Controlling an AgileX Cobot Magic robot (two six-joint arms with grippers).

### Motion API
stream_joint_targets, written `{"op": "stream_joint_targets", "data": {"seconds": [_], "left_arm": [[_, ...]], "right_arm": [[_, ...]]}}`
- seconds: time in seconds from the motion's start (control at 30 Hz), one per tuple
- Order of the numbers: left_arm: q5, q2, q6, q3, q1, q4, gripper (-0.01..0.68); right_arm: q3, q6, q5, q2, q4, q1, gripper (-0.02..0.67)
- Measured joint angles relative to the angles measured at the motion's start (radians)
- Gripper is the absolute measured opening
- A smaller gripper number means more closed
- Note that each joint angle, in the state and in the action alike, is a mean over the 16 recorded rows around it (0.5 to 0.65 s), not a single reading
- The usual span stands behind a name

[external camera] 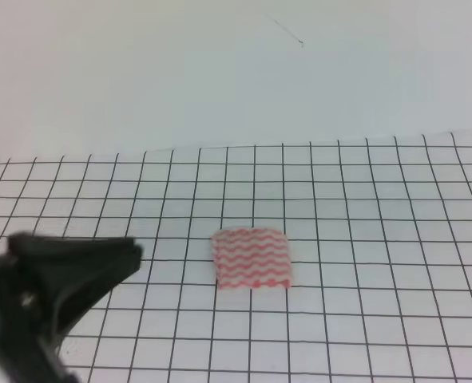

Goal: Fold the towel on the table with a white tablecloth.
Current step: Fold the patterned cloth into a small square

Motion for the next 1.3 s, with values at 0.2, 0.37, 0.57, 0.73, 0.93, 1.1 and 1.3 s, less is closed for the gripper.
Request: {"op": "stream_joint_targets", "data": {"seconds": [0.2,0.37,0.57,0.73,0.93,1.1,1.3], "left_arm": [[-0.037,-0.119,0.002,0.127,-0.018,-0.011,0.001],[-0.021,-0.155,0.005,0.163,-0.018,-0.016,0.001],[0.012,-0.161,0.005,0.167,-0.018,-0.020,0.000],[0.029,-0.161,0.005,0.167,-0.018,-0.023,0.000],[0.010,-0.164,0.001,0.170,-0.018,-0.019,0.000],[-0.092,-0.202,-0.107,0.201,-0.015,0.076,0.000],[-0.246,-0.322,-0.414,0.307,0.014,0.360,0.000]], "right_arm": [[0.192,-0.015,-0.129,-0.089,-0.002,0.000,0.000],[0.280,-0.025,-0.174,-0.119,-0.003,0.000,0.000],[0.313,-0.032,-0.155,-0.126,-0.005,0.000,0.000],[0.314,-0.033,-0.132,-0.126,-0.005,0.000,0.000],[0.314,-0.032,-0.125,-0.126,-0.005,0.000,0.000],[0.314,-0.032,-0.125,-0.126,-0.005,0.000,0.000],[0.314,-0.031,-0.125,-0.126,-0.005,0.000,0.000]]}}
